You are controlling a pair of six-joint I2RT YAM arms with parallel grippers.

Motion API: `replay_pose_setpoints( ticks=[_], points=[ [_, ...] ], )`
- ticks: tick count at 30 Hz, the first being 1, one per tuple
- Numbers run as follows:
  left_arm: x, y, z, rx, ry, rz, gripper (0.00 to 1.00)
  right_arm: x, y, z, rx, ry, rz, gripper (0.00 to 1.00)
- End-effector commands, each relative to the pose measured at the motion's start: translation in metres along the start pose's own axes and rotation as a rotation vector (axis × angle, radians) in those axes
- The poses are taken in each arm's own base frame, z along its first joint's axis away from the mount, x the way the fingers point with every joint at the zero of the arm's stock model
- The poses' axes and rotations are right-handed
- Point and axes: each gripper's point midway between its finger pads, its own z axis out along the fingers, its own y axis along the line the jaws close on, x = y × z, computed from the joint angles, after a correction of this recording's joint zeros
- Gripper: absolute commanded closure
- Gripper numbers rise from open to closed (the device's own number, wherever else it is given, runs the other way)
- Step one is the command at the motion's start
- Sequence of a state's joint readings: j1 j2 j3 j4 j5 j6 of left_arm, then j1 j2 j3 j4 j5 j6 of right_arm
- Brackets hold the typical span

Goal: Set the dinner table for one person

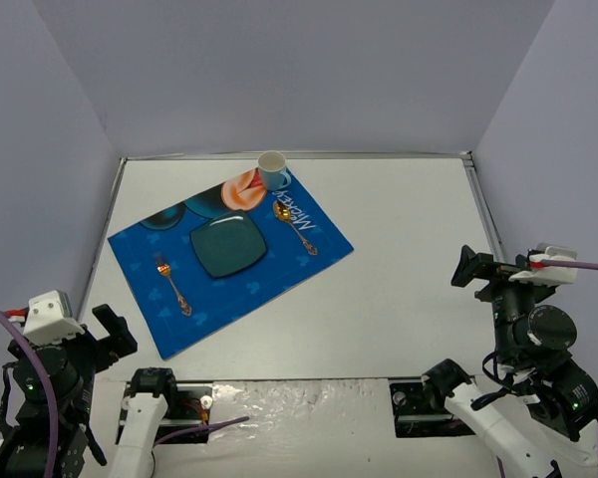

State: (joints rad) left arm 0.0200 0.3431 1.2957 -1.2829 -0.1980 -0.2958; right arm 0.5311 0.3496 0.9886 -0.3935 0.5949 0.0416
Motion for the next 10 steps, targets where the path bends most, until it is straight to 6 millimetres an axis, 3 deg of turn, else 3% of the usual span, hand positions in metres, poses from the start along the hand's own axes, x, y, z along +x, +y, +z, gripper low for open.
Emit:
replay_pose_setpoints(
  ticks=[1,10],
  points=[
    [-0.0087,-0.0028,0.0091,-0.017,0.018,0.001,0.03,-0.0138,0.0073,0.0063,-0.009,-0.047,0.040,0.00],
    [-0.0024,-0.0046,0.0125,-0.013,0.029,-0.025,0.03,-0.0121,0.0153,0.0088,-0.040,-0.041,0.042,0.00]
  ],
)
